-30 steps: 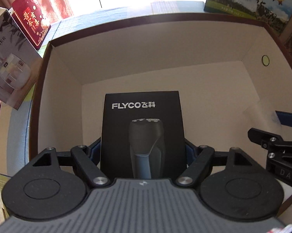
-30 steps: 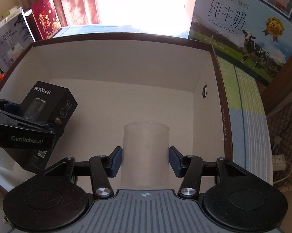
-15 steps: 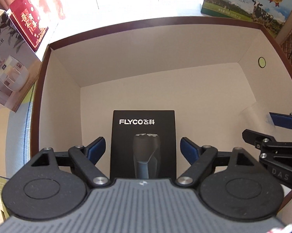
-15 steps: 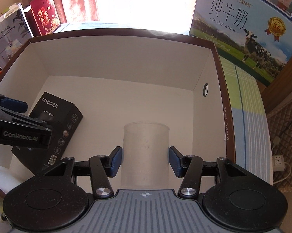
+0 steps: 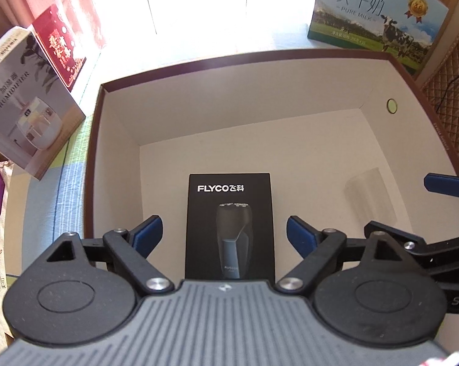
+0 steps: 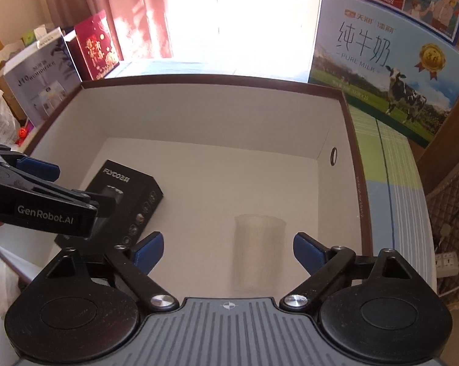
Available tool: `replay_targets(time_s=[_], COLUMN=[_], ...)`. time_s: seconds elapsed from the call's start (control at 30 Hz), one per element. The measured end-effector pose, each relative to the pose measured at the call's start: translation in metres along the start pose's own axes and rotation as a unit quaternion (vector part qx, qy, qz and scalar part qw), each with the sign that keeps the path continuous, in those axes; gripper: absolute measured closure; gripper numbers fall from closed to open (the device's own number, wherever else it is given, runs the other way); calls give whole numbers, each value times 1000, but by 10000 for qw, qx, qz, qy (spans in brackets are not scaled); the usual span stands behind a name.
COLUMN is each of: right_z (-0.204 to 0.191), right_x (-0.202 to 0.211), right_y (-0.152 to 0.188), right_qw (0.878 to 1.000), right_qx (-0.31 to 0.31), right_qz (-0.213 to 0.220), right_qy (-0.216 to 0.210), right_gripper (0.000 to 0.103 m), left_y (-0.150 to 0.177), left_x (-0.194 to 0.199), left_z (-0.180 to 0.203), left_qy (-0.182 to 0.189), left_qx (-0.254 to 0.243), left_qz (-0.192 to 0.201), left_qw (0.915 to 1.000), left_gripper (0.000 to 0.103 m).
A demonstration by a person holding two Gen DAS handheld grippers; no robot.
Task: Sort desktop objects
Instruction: 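Withdraw both tools from the box back over the table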
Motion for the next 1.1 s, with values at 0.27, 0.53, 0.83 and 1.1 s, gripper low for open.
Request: replay_targets(time_s=[0.27, 0.53, 0.83, 1.1], right_z=[-2, -11, -22, -35], right_x=[33, 71, 109, 137], right_y=[7, 19, 38, 65], right_qw=[9993, 9972, 9948, 9932], right_qx=[-209, -415, -469, -503], right_qz=[305, 613, 907, 1042], right_qy=[-5, -108, -74, -134], right_gripper=[10, 9, 9, 8], left_y=[10, 30, 57, 89], left_x=[33, 68, 106, 133], left_z=[-3, -7, -8, -6], left_qy=[93, 157, 155, 162], left_qx=[40, 32, 65, 88], left_qz=[204, 423, 664, 774], left_qw=[9997, 9990, 9976, 9968], left_gripper=[14, 12, 11, 10])
Point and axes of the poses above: each gripper's, at about its wrist camera, not at the fingertips, and x roughly against the way its jaws point, z to its right, y to its underside, the point moved 6 cm from there along -x, roughly the way its jaws point, and after that the axes turned 6 degrees about -y, right-handed, at the moved point
